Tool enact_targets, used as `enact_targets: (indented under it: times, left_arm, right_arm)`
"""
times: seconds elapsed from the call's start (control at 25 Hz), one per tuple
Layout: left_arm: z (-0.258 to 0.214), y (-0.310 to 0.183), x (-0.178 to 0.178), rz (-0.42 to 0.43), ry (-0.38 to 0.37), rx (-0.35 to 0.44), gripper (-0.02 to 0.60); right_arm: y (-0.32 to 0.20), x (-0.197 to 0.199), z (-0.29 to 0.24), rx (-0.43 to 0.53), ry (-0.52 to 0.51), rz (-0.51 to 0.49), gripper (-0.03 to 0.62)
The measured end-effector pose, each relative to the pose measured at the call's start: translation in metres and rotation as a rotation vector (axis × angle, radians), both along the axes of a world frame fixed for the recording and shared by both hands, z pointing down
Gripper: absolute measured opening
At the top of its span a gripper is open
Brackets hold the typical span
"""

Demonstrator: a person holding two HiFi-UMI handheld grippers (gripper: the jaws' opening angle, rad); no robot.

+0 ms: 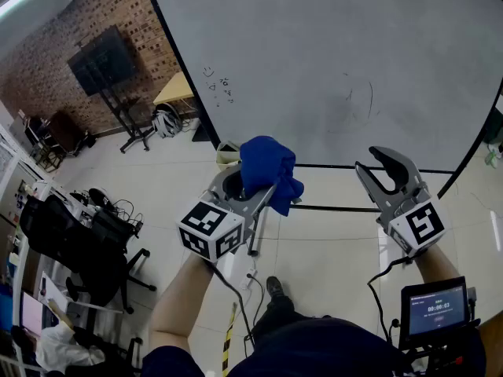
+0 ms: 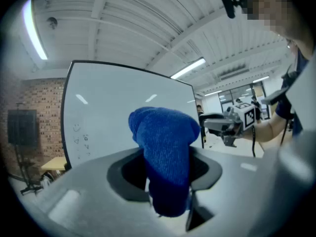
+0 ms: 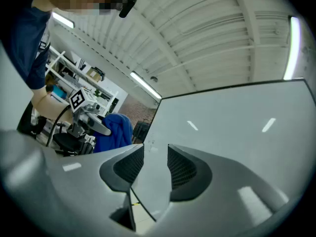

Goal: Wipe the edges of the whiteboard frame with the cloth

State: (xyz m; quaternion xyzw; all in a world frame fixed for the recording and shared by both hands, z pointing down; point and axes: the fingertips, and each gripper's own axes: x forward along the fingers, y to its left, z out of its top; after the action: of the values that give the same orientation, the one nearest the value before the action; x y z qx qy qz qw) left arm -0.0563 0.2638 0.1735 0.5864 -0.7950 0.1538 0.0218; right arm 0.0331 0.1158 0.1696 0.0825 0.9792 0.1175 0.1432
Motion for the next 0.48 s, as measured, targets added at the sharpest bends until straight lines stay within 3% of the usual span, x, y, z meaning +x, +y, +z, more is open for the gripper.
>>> enact_targets:
  times: [0.08, 0.12, 0.24, 0.32, 0.48]
  left_arm:
    - [-0.042, -0.002, -0.011, 0.015, -0.013, 0.025, 0.173]
    - [-0.059, -0.003, -0.021, 0.025, -0.017, 0.036, 0.173]
    - [-0.091, -0.009, -0.074, 0.08, -0.017, 0.048, 0.172]
    - [-0.105, -0.017, -0.113, 0.15, 0.005, 0.046, 0.172]
    - [-0.148, -0.038, -0.151, 0.347, 0.067, 0.055, 0.171]
  right_arm:
    - [0.015, -0.008, -0.043, 0.039, -0.013, -0.037, 0.149]
    - [0.023, -0.016, -0.062, 0.053, -0.023, -0.064, 0.114]
    - [0.046, -0.069, -0.106, 0.154, -0.085, -0.171, 0.122]
    - [0.062, -0.113, -0.127, 0.298, -0.123, -0.218, 0.2]
    - [0.094, -0.171, -0.164, 0.663, -0.193, -0.232, 0.277]
